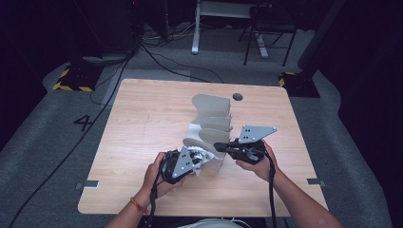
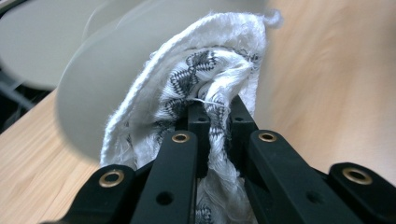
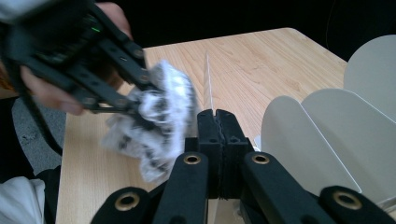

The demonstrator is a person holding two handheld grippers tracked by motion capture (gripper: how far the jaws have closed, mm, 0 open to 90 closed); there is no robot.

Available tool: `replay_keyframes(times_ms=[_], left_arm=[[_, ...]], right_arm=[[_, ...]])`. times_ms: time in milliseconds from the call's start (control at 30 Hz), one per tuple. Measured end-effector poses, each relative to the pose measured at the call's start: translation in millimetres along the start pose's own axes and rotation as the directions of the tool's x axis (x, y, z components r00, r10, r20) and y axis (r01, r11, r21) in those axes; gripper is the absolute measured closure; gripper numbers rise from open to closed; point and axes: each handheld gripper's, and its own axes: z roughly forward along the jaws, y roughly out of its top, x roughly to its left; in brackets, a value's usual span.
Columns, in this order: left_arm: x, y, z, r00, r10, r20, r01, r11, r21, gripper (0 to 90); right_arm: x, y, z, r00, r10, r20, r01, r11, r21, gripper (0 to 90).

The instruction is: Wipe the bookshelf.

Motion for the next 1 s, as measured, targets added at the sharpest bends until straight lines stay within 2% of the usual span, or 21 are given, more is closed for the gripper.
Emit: replay_keyframes(times_ms=[67, 133, 200, 300, 367, 467, 633, 700, 833, 867, 933, 1000], left_arm=[[8.7, -7.4, 1.9, 0.9985, -0.054, 0.012, 0.054, 0.9985, -0.010, 84.7], [12.7, -12.1, 2.6, 0.9974, -0.071, 0.015, 0.071, 0.9974, -0.007, 84.7], [13.4, -15.9, 4.0, 0.9983, -0.058, 0.006, 0.057, 0.9983, 0.012, 84.7], [16.4, -23.0, 7.5, 0.9970, -0.076, 0.009, 0.076, 0.9965, 0.036, 84.7], [17.0, -27.7, 10.1, 0.9973, -0.073, 0.011, 0.072, 0.9953, 0.064, 84.8], [17.1, -37.3, 18.2, 0.9959, -0.084, 0.034, 0.079, 0.9897, 0.120, 85.0], [8.9, -42.3, 32.6, 0.9928, -0.089, 0.079, 0.075, 0.9830, 0.168, 85.0], [3.0, -40.3, 35.9, 0.9906, -0.082, 0.109, 0.063, 0.9838, 0.168, 85.0], [-11.8, -29.9, 38.9, 0.9860, -0.036, 0.163, 0.012, 0.9893, 0.146, 85.0], [-13.7, -27.0, 38.1, 0.9856, -0.026, 0.167, 0.003, 0.9904, 0.138, 85.0], [-14.5, -22.2, 34.5, 0.9850, -0.034, 0.169, 0.014, 0.9931, 0.117, 84.9], [-13.3, -18.6, 28.6, 0.9876, -0.032, 0.153, 0.018, 0.9952, 0.096, 84.9]], right_arm=[[-0.4, -0.1, -0.1, 1.0000, 0.006, 0.001, -0.006, 1.0000, -0.002, 88.6], [-1.2, -0.4, -0.6, 0.9998, 0.017, -0.008, -0.017, 0.9998, -0.004, 86.4], [-1.3, -0.4, -1.7, 0.9999, 0.012, -0.004, -0.012, 0.9999, -0.004, 88.2], [-1.8, -1.0, -2.2, 1.0000, 0.010, -0.001, -0.010, 0.9999, -0.005, 89.6], [-1.3, -0.9, -2.3, 1.0000, 0.007, 0.004, -0.007, 1.0000, -0.003, 89.9], [-1.0, -1.1, -2.0, 1.0000, 0.007, 0.003, -0.007, 1.0000, -0.007, 89.7], [-1.0, -1.2, -1.5, 1.0000, 0.009, -0.001, -0.009, 0.9999, -0.009, 88.3], [-1.0, -1.2, -2.3, 1.0000, 0.007, -0.003, -0.007, 1.0000, -0.007, 87.1], [-4.2, -0.2, -8.1, 0.9999, 0.013, 0.001, -0.013, 0.9999, -0.010, 82.7], [-4.8, 0.2, -10.2, 0.9999, 0.012, 0.003, -0.012, 0.9999, -0.012, 81.6], [-5.6, 1.6, -15.0, 0.9999, 0.010, 0.009, -0.010, 0.9998, -0.016, 78.8], [-7.7, 3.7, -20.8, 0.9998, 0.012, 0.017, -0.011, 0.9996, -0.027, 78.7]])
